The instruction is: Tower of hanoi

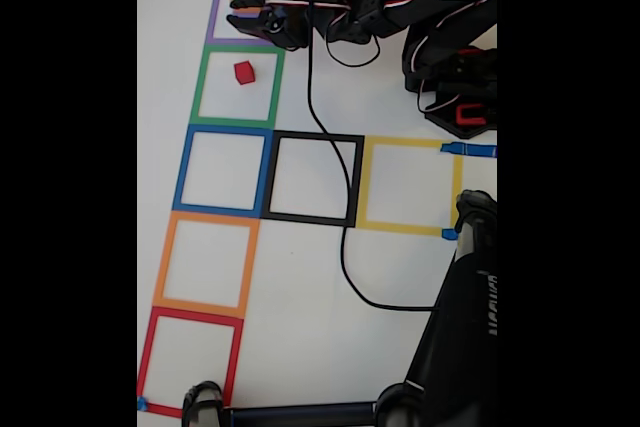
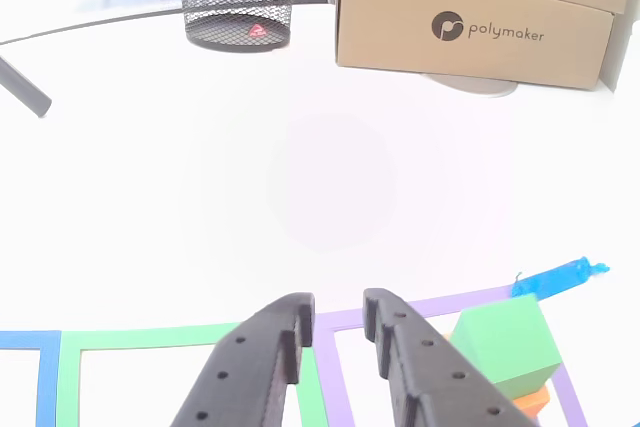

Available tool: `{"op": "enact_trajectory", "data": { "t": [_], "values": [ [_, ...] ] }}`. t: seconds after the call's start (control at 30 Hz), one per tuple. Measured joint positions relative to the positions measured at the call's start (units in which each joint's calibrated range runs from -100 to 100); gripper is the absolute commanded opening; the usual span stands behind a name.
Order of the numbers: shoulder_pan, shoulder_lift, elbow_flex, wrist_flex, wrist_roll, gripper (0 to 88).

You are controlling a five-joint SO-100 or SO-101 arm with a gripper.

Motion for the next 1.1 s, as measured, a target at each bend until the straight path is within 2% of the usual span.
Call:
{"op": "enact_trajectory", "data": {
  "t": [0.2,0.4,0.6,0.77,0.87,0.97,1.1],
  "values": [
    [3.9,-9.6,-20.8,36.0,0.2,1.2],
    [8.7,-9.6,-52.1,72.0,0.2,1.2],
    [15.3,-5.1,-81.4,97.1,0.2,1.2],
    [18.5,-1.7,-94.6,106.0,0.2,1.4],
    [21.4,-0.8,-94.7,106.7,0.2,7.9],
    [23.5,-0.6,-90.5,105.9,0.2,15.7],
    [26.1,-2.2,-78.7,98.1,0.2,21.2]
  ]
}}
